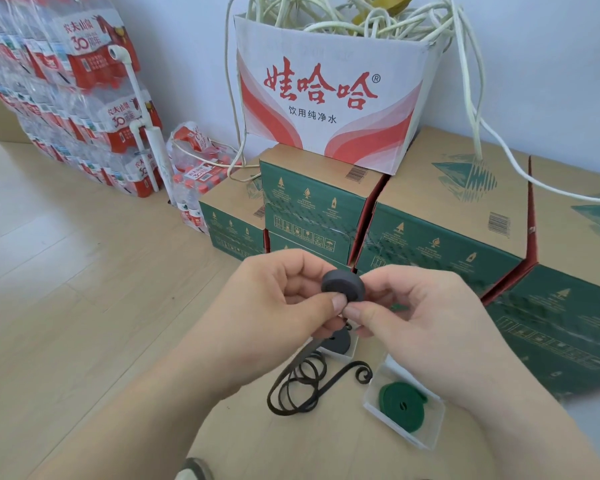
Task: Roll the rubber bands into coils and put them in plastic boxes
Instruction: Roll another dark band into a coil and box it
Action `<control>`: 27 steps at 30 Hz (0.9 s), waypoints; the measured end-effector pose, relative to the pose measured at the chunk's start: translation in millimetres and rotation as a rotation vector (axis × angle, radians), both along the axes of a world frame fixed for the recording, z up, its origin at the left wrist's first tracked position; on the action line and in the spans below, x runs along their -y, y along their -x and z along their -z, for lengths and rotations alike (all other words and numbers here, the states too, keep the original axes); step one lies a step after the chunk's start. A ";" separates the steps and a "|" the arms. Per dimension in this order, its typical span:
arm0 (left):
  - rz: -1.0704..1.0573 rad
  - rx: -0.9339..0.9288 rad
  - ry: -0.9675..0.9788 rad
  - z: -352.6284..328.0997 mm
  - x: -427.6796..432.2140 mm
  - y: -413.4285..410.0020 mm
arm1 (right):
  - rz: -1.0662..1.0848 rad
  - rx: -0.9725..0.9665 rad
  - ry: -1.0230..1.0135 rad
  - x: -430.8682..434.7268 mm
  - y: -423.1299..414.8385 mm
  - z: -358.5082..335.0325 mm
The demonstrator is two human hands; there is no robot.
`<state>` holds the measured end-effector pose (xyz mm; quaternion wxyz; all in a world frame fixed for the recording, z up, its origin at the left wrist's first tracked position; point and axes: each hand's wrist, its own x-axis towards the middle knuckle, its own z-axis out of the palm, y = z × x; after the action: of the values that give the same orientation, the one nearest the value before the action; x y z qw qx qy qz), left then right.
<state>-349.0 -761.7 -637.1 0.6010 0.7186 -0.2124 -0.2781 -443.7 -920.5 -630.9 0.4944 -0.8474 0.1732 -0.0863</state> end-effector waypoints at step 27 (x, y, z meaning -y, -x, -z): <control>0.018 0.002 -0.063 1.3 -0.3 -0.7 | -0.029 -0.064 -0.018 0.1 7.3 -15.9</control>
<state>-348.4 -761.4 -638.4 0.5753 0.7356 -0.2103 -0.2893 -451.0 -920.5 -615.0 0.4975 -0.8476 0.1775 -0.0505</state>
